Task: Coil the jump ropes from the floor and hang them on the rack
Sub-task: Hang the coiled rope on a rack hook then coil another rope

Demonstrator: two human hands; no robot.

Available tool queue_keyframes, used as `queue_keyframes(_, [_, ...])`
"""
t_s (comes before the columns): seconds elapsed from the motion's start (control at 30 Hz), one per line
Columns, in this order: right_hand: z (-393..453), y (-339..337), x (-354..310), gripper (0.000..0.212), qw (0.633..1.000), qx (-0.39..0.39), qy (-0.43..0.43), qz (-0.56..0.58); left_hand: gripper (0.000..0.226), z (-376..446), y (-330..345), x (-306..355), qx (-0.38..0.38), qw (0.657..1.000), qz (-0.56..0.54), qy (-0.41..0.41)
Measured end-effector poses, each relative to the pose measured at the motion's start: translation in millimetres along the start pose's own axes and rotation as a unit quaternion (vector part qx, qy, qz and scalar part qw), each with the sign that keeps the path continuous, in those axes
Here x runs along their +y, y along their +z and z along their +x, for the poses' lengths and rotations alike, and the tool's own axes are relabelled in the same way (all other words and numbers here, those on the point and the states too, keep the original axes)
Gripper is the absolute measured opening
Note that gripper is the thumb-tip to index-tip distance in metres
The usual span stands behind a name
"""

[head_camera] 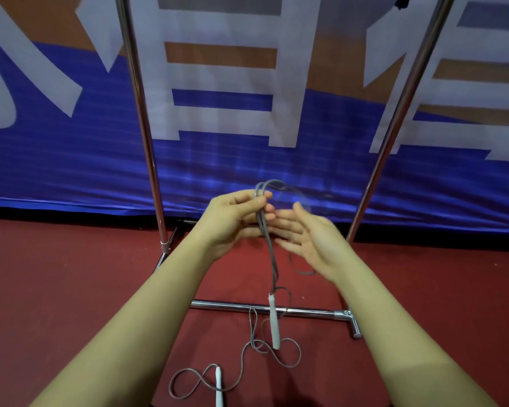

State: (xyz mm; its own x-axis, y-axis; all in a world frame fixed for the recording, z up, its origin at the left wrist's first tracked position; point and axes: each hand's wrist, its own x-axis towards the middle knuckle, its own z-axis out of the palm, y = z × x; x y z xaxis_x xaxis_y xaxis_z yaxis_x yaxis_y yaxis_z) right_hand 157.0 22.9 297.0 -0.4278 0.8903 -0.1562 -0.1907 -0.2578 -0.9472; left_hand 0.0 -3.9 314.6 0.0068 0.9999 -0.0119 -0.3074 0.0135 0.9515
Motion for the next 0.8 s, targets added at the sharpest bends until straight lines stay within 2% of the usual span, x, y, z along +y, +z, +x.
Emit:
queue_keyframes(0.13, [-5, 13, 9, 0.031, 0.991, -0.086, 0.03, -0.099, 0.012, 3, -8, 9, 0.073, 0.995, -0.068, 0.026])
queue_keyframes(0.23, [-9, 17, 11, 0.018, 0.976, -0.134, 0.031, -0.168, 0.012, 4, -16, 13, 0.113, 0.988, -0.097, 0.037])
queue_keyframes(0.3, [-10, 19, 10, 0.012, 0.967, -0.145, 0.028, -0.208, 0.011, 5, -21, 13, 0.132, 0.985, -0.102, 0.042])
queue_keyframes(0.4, [-11, 20, 9, 0.011, 0.972, -0.129, 0.008, -0.196, 0.01, 6, -22, 10, 0.14, 0.985, -0.095, 0.025])
queue_keyframes(0.5, [-12, 19, 2, 0.014, 0.989, -0.084, -0.037, -0.116, 0.032, 7, -23, 9, 0.104, 0.992, -0.056, -0.047])
queue_keyframes(0.6, [-12, 15, -7, 0.015, 0.996, -0.03, -0.083, -0.005, 0.048, 4, -18, 5, 0.024, 0.992, 0.049, -0.117])
queue_keyframes(0.67, [-12, 12, -13, 0.014, 0.993, 0.004, -0.096, 0.067, 0.043, -1, -12, -1, -0.028, 0.983, 0.125, -0.133])
queue_keyframes(0.8, [-13, 4, -23, 0.013, 0.98, 0.046, -0.123, 0.151, 0.015, -12, -4, -15, -0.128, 0.96, 0.228, -0.1])
